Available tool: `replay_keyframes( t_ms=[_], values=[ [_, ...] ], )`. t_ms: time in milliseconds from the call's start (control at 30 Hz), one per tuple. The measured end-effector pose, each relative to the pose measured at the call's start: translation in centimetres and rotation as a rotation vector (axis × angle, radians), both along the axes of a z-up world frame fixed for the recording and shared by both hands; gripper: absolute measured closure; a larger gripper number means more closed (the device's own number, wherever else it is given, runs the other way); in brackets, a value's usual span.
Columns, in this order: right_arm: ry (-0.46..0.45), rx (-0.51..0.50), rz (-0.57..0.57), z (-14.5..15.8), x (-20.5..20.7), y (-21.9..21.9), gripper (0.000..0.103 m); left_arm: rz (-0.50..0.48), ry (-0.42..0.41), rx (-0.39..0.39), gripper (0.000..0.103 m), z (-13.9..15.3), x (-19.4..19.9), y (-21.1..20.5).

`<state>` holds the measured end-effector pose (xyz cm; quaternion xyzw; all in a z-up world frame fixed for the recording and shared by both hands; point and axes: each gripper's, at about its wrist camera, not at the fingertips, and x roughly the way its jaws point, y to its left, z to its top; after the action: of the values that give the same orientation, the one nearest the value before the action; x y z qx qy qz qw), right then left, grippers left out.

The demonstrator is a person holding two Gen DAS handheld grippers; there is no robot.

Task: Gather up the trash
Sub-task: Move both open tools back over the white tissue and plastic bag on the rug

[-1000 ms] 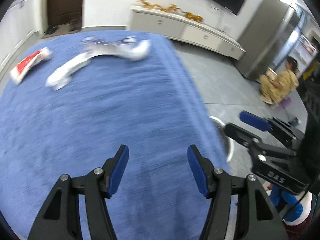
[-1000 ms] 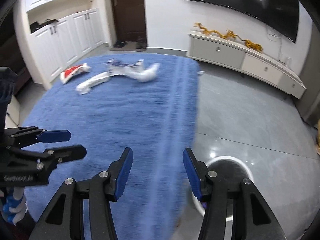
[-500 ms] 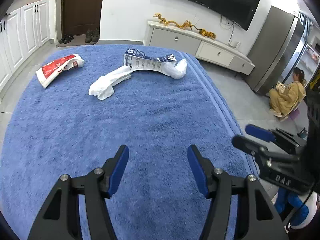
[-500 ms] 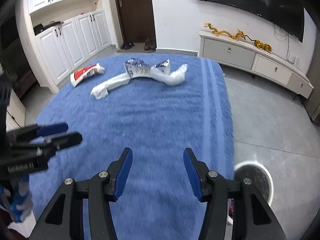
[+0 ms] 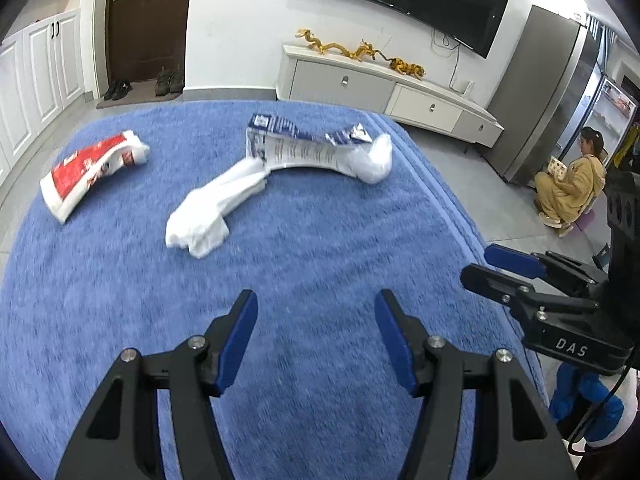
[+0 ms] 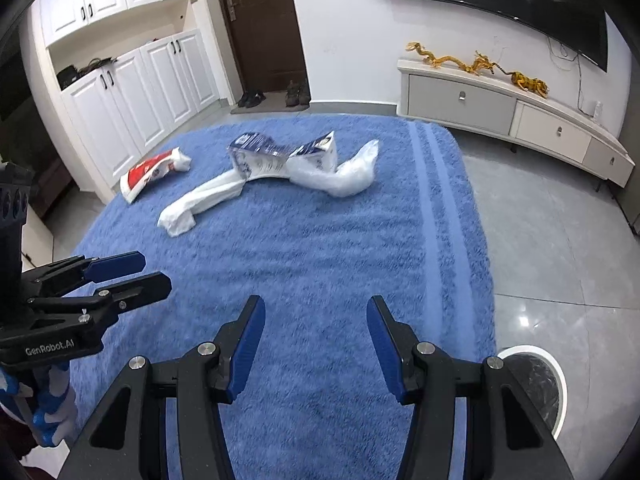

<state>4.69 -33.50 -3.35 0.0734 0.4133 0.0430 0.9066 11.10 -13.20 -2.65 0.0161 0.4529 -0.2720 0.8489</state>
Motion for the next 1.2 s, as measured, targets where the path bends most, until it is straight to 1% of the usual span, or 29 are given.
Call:
replay_keyframes(
  t_ms=[167, 300, 400, 500, 600, 667, 800, 933, 1033, 1100, 1200],
  values=[
    [-0.009, 0.022, -0.017, 0.2, 0.1, -0.5, 0.053, -0.006, -0.010, -0.010, 0.044, 0.3, 0.8, -0.3],
    [-0.014, 0.018, -0.013, 0.1, 0.0, 0.0, 0.053, -0.006, -0.010, 0.002, 0.044, 0.1, -0.1, -0.3],
    [-0.013, 0.033, -0.004, 0.0, -0.7, 0.6, 0.053, 0.012, 0.005, 0.013, 0.044, -0.4, -1.4, 0.3],
    [-0.015, 0.012, 0.012, 0.2, -1.6, 1.4, 0.052, 0.035, 0.019, 0.032, 0.044, -0.7, -2.3, 1.2],
    [-0.015, 0.000, 0.009, 0.2, -2.7, 1.5, 0.051, 0.066, 0.003, 0.052, 0.044, -0.5, -3.3, 2.2],
    [-0.017, 0.009, 0.001, 0.1, -3.2, 1.2, 0.050, 0.086, -0.009, 0.069, 0.044, -0.4, -3.7, 2.7],
    [-0.016, 0.032, -0.008, -0.2, -3.8, 0.4, 0.050, 0.128, -0.006, 0.078, 0.044, -0.4, -4.1, 3.9],
    [-0.008, 0.033, 0.016, -0.1, -3.4, 0.1, 0.050, 0.188, 0.012, 0.048, 0.044, -0.3, -4.3, 5.6],
    [-0.013, 0.018, 0.043, 0.2, -2.7, 0.4, 0.049, 0.218, 0.025, 0.043, 0.044, -0.4, -4.3, 6.6],
    [-0.019, 0.022, 0.053, 0.3, -2.3, 0.5, 0.047, 0.220, 0.029, 0.060, 0.044, -0.5, -4.0, 6.9],
    [-0.019, 0.023, 0.055, 0.1, -1.5, 0.5, 0.046, 0.204, 0.036, 0.072, 0.044, -0.5, -3.0, 6.9]
  ],
)
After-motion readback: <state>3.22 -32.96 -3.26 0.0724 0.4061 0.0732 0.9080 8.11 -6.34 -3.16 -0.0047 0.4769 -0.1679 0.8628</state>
